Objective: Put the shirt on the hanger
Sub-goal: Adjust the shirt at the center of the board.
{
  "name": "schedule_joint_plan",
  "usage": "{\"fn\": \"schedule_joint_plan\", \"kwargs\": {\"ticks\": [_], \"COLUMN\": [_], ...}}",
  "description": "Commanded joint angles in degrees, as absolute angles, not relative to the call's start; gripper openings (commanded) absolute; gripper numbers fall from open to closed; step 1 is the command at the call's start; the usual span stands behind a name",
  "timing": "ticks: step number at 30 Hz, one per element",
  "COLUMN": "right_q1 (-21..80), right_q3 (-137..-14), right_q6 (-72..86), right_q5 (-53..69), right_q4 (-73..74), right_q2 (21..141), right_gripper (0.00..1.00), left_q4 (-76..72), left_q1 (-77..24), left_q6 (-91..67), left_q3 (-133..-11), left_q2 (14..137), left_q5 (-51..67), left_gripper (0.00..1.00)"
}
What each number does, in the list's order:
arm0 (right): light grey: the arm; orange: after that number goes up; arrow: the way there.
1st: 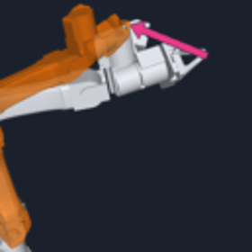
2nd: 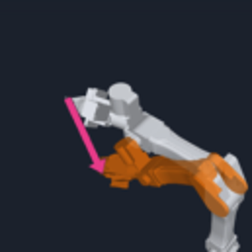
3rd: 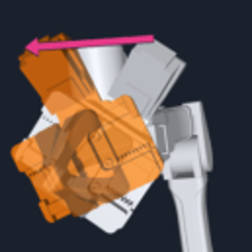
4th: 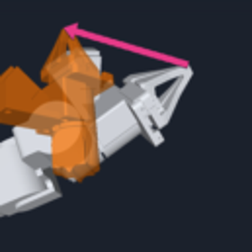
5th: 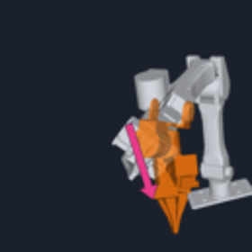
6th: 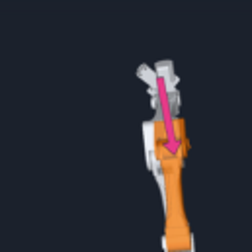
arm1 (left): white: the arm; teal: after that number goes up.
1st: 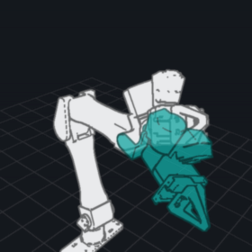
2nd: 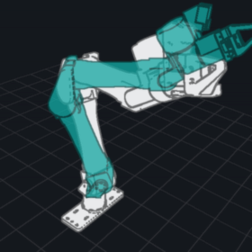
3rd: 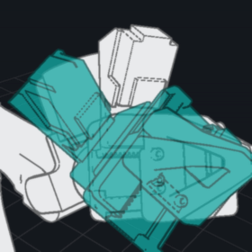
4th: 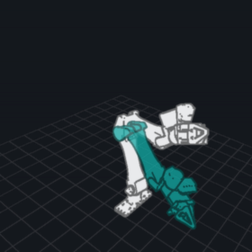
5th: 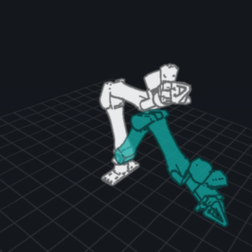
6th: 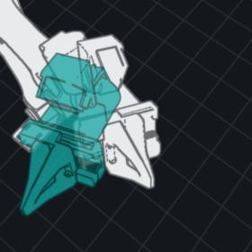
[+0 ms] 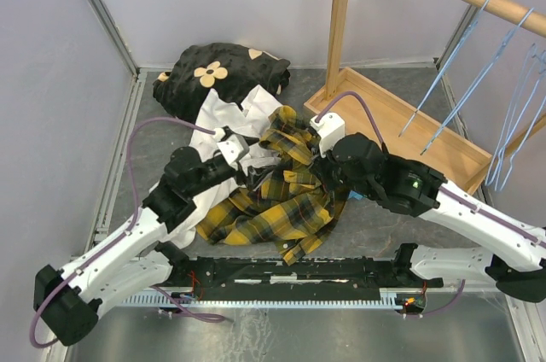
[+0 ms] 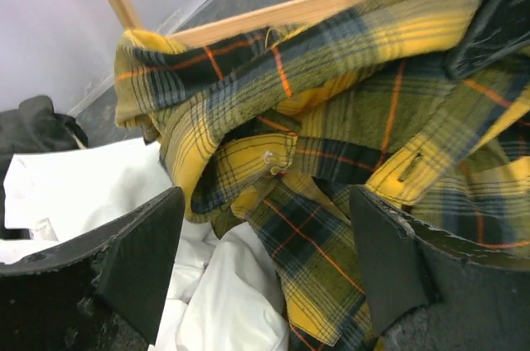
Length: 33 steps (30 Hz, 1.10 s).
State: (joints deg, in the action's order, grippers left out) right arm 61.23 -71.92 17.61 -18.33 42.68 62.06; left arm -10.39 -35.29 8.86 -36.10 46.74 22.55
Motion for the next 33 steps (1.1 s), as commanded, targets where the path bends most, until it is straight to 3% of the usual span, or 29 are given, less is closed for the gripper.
{"fn": "schedule_joint_plan", "kwargs": {"ticks": [1, 5, 16, 26, 33], "right_q1": [61.41, 61.38, 61.41, 61.41, 61.37], "right_q3": [-74.88, -74.97, -75.16, -75.52, -75.8], "right_q6": [18.63, 18.8, 18.81, 20.2, 21.8], "right_q5": [-17.47, -16.7, -14.75, -10.81, -9.29], "right_q4": [41.63, 41.93, 42.62, 40.63, 38.92], "right_q2": [59.54, 59.07, 59.01, 58.12, 57.13], "right_gripper": [0.0, 0.0, 0.0, 0.0, 0.0], "left_q4": [-18.67, -24.28, -35.24, -38.35, -38.89], "left_q1": [-38.97, -38.94, -38.93, -38.94, -38.94], "left_q6": [12.27, 8.86, 2.16, -0.85, -3.47], "left_q3": [-35.1, -34.18, -30.33, -28.46, -30.1], "left_q2": [50.37, 51.76, 51.64, 53.56, 55.0], "left_q5": [7.84, 1.97, 6.94, 2.22, 4.05], "left_gripper": [0.86, 0.82, 0.8, 0.74, 0.6]}}
